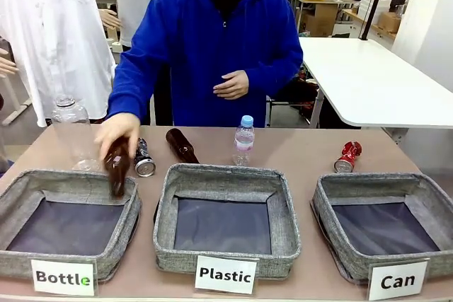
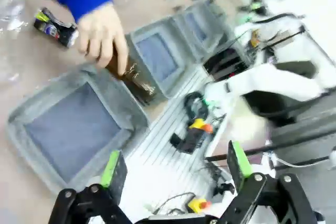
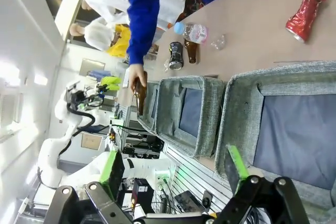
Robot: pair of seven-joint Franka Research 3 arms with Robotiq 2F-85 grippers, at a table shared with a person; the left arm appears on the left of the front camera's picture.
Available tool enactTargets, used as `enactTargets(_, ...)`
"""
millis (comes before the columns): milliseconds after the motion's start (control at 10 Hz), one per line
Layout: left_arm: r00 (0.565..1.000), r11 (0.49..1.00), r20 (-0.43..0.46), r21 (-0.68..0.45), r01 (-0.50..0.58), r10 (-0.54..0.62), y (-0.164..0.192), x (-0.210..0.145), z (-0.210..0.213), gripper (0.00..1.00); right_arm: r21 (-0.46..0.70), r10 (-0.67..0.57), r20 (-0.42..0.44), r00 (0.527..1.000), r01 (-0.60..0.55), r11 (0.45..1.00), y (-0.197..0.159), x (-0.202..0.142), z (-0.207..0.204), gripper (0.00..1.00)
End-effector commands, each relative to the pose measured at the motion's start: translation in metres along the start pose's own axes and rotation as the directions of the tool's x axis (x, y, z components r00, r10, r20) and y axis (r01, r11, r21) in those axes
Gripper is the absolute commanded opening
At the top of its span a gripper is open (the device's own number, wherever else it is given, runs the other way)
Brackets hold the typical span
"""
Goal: Sort the can waste into the basket.
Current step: Pick up the can waste from the table and place it in the right Fabric basket.
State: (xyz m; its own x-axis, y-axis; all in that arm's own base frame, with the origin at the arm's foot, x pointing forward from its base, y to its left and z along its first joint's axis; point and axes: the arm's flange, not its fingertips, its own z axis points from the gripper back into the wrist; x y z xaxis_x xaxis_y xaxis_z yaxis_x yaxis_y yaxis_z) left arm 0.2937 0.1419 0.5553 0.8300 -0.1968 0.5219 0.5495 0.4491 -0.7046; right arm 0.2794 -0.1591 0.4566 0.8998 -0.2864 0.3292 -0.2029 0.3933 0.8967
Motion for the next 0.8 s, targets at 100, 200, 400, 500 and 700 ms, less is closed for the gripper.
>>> enactTargets(100,0.972,0.984,0.219,-0.171,-0.05,0.088,0.05,-0.067,0.087,1.0,0.02,0.027,0.016,1.0,-0.028,0.999,0.002,0.004,0.001,1.0)
enactTargets(200,0.962,0.975,0.251,-0.219,-0.049,0.105,0.065,-0.087,0.095,1.0,0.02,0.027,0.016,1.0,-0.028,0.999,0.002,0.004,0.001,1.0)
enactTargets(400,0.956,0.964,0.27,-0.262,-0.043,0.116,0.081,-0.108,0.094,1.0,0.02,0.027,0.016,1.0,-0.028,0.999,0.002,0.004,0.001,1.0)
enactTargets(500,0.957,0.964,0.267,-0.264,-0.038,0.111,0.082,-0.108,0.094,1.0,0.02,0.027,0.016,1.0,-0.028,0.999,0.002,0.004,0.001,1.0)
enactTargets(700,0.968,0.972,0.229,-0.233,-0.043,0.098,0.073,-0.095,0.085,1.0,0.02,0.027,0.016,1.0,-0.028,0.999,0.002,0.004,0.001,1.0)
